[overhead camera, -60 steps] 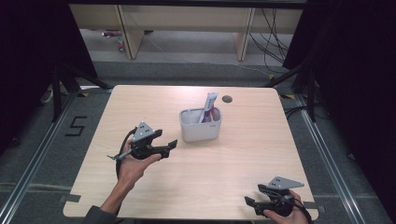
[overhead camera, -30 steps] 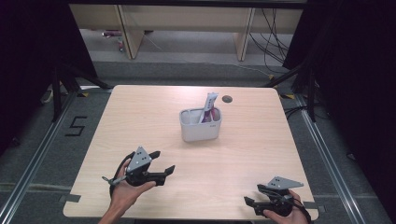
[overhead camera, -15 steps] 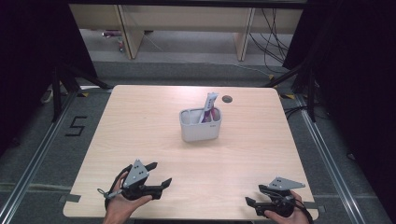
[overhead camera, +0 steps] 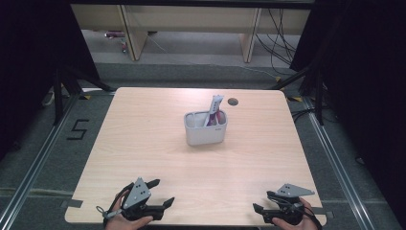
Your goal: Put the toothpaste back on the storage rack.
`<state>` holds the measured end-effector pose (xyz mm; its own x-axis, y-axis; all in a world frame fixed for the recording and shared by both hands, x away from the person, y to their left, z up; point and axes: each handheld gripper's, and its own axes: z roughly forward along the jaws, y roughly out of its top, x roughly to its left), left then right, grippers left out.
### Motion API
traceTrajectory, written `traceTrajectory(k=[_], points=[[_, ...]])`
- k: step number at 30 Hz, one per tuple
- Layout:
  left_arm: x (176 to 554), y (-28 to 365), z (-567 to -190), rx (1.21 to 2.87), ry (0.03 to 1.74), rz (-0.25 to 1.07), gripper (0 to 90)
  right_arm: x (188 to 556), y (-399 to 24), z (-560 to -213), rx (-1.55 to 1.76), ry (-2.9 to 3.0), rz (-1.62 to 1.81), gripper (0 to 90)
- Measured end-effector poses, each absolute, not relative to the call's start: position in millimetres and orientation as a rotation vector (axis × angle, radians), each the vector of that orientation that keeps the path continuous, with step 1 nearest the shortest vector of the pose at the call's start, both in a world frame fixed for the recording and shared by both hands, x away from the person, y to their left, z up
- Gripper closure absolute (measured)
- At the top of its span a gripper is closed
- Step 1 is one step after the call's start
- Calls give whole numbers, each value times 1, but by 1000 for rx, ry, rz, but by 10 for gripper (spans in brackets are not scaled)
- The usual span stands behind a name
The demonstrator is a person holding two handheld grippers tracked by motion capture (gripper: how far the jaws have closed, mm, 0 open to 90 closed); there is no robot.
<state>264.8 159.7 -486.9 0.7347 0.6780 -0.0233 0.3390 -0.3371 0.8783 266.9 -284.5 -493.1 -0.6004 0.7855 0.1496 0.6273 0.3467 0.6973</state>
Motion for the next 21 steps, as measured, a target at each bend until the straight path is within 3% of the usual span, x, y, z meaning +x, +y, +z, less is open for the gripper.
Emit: traceTrajectory(k=[21], points=[[248,165,-503,2030,757,395,226,263,-282,-493,1292,2401,1089,266]])
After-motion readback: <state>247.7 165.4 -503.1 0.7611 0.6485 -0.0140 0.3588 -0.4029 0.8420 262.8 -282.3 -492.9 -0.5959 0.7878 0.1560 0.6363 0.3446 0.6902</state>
